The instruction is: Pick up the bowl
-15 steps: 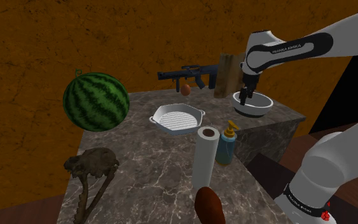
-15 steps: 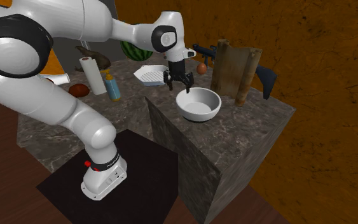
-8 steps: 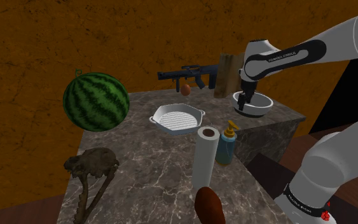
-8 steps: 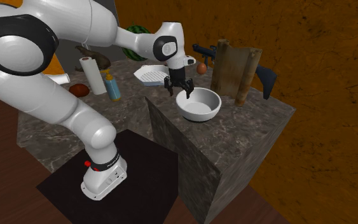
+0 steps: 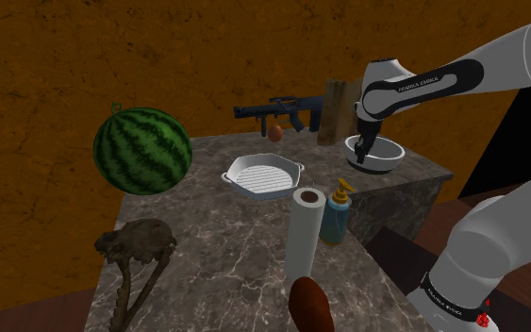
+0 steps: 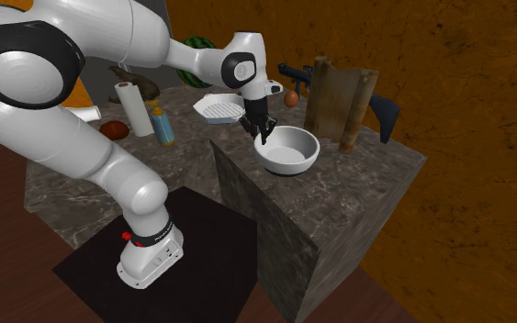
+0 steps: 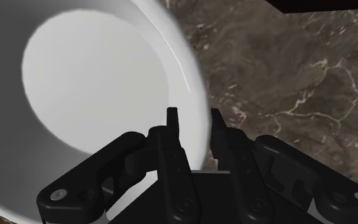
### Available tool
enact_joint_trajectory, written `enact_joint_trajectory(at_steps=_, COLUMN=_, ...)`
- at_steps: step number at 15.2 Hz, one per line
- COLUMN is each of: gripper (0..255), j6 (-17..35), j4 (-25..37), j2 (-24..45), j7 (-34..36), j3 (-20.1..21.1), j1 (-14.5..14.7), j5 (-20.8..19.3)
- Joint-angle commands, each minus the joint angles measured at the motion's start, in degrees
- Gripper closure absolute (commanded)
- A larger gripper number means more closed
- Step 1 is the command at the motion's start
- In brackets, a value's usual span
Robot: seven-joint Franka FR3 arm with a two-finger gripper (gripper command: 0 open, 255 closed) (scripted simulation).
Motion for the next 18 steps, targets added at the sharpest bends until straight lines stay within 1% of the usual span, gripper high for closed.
enact_joint_trajectory(at_steps=1, gripper=255, j6=0.02, j4=-0.05, j2=0.05, j7=0.0, j3=0.03, j1=0.03, j5=0.03)
enact_joint_trajectory(at_steps=2, gripper=255, j6=0.05, j4=0.02, j2=0.14, j7=-0.07, j3=-0.04, j1=0.02, j5=0.02)
enact_joint_trajectory(at_steps=17, gripper=255, j6=-11.96, j4=9.51, j2=-2.44, j7=-1.42, j3=1.07, j1=0.39, j5=1.1)
enact_joint_trajectory(at_steps=18, gripper=255, j6=-12.08, j4=9.61, j2=-2.46, j7=-1.43, j3=1.08, j1=0.39, j5=1.11)
